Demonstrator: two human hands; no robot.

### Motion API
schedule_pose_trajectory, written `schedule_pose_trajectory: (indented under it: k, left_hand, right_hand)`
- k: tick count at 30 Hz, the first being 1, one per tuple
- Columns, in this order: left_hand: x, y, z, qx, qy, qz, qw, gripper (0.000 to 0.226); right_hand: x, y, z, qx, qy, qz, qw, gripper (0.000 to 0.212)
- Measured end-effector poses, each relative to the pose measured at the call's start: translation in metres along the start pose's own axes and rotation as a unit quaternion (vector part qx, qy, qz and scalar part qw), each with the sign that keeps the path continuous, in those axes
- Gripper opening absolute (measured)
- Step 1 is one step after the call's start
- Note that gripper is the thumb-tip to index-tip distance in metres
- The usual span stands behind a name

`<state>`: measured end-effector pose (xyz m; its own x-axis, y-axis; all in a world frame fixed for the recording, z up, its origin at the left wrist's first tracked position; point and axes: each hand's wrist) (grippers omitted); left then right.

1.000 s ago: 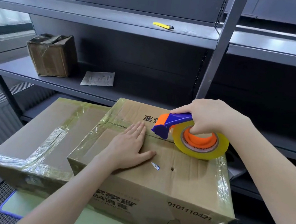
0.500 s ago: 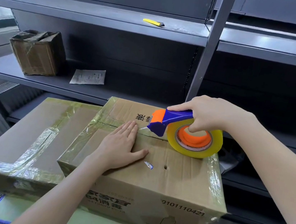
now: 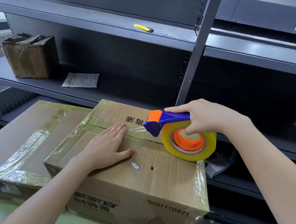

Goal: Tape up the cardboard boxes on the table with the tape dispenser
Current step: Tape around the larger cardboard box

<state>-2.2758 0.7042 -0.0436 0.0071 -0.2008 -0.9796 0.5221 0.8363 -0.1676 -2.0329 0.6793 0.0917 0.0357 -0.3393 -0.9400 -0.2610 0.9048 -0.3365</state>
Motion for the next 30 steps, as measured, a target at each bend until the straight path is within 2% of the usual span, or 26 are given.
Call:
schedule_pose_trajectory:
  k: [4, 8, 12, 14, 17, 20, 23, 30]
  left_hand:
    - [-0.002, 0.000, 0.001, -0.005, -0.006, -0.010, 1.000, 0.080]
    - [-0.002, 0.001, -0.002, 0.000, 0.000, -0.026, 1.000, 0.109]
    - [-0.005, 0.001, 0.003, -0.011, 0.011, -0.045, 0.999, 0.085]
    - [-0.007, 0.003, 0.008, -0.013, 0.013, -0.048, 0.999, 0.092]
    - [-0.007, 0.008, 0.028, 0.045, 0.000, -0.052, 0.998, 0.106]
    - [-0.005, 0.019, 0.068, 0.096, -0.004, -0.070, 0.993, 0.090]
    - [0.000, 0.029, 0.098, 0.114, 0.025, -0.059, 0.991, 0.087]
    - [0.010, 0.028, 0.090, 0.115, 0.054, -0.046, 0.991, 0.088]
  right_hand:
    - [-0.001, -0.011, 0.018, 0.016, 0.011, 0.001, 1.000, 0.075]
    - [0.002, -0.037, 0.048, 0.060, 0.027, -0.006, 0.998, 0.075]
    - [0.016, -0.046, 0.056, 0.045, 0.068, -0.009, 0.997, 0.076]
    - [0.021, -0.047, 0.059, 0.043, 0.070, 0.000, 0.997, 0.075]
    - [0.024, -0.048, 0.062, 0.043, 0.069, 0.010, 0.997, 0.074]
    - [0.024, -0.044, 0.056, 0.040, 0.049, 0.016, 0.998, 0.072]
    - [0.024, -0.038, 0.048, 0.046, 0.016, 0.013, 0.999, 0.071]
    - [0.023, -0.032, 0.041, 0.049, -0.007, 0.009, 0.999, 0.071]
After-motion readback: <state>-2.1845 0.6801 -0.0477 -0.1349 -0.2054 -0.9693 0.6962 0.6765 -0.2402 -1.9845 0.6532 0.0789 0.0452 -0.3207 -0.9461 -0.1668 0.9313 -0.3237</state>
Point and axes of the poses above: each hand's wrist, its own y-axis towards the middle knuckle, its own x-axis out of the palm, z = x × y, and after that the axes turned 10 degrees about -z, right-handed
